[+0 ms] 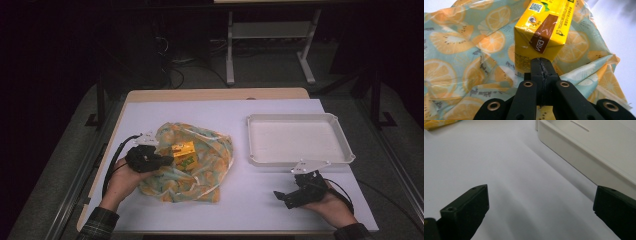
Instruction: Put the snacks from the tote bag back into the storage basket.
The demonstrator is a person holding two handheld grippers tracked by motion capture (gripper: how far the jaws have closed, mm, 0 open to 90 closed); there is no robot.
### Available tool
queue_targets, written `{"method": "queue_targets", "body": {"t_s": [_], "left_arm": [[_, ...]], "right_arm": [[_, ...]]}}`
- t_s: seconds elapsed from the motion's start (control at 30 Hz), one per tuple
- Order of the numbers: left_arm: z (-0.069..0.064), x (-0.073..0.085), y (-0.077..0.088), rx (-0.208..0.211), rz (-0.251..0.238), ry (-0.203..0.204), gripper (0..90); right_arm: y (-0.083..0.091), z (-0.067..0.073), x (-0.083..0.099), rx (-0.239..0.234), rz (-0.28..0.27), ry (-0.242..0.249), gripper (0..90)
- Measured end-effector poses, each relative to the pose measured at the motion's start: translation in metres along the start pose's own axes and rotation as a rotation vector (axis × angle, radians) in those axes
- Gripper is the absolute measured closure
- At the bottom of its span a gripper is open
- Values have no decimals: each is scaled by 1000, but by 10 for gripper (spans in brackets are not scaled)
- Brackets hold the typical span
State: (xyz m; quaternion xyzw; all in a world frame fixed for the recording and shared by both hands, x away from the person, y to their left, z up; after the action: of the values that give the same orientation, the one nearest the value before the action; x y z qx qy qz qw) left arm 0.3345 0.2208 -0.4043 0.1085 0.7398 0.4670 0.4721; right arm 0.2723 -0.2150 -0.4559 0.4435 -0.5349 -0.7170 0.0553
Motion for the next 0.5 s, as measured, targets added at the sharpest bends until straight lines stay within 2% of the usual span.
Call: {"method": "queue_targets", "body": {"t_s": [0.07,0.27,0.3,0.5], "left_arm": [[-1,0,0,-1,4,-12,897],[-4,-1,-1,6,11,-20,897],[-6,-1,-2,10,3,-11,897],[-10,-3,-4,24,7,-25,897]], "right_arm": [[0,0,0,-1,1,-3,1],[0,0,0,0,-1,7,2],[-1,0,0,-1,1,7,2],[-1,0,0,-1,2,6,1]]}}
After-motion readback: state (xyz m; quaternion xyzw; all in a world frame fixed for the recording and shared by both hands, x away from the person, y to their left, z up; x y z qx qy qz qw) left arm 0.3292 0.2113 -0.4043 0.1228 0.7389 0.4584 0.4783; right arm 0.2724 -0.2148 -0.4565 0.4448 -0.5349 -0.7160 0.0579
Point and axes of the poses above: each handheld gripper's, and its own axes: y roughly backward along the jaws, x roughly out of its underside, z roughly to its left, the point moved 3 cm from there along -y, roughly forward along the jaws, and after that the axes turned 7 degrees about z, right-handed, at the moved point
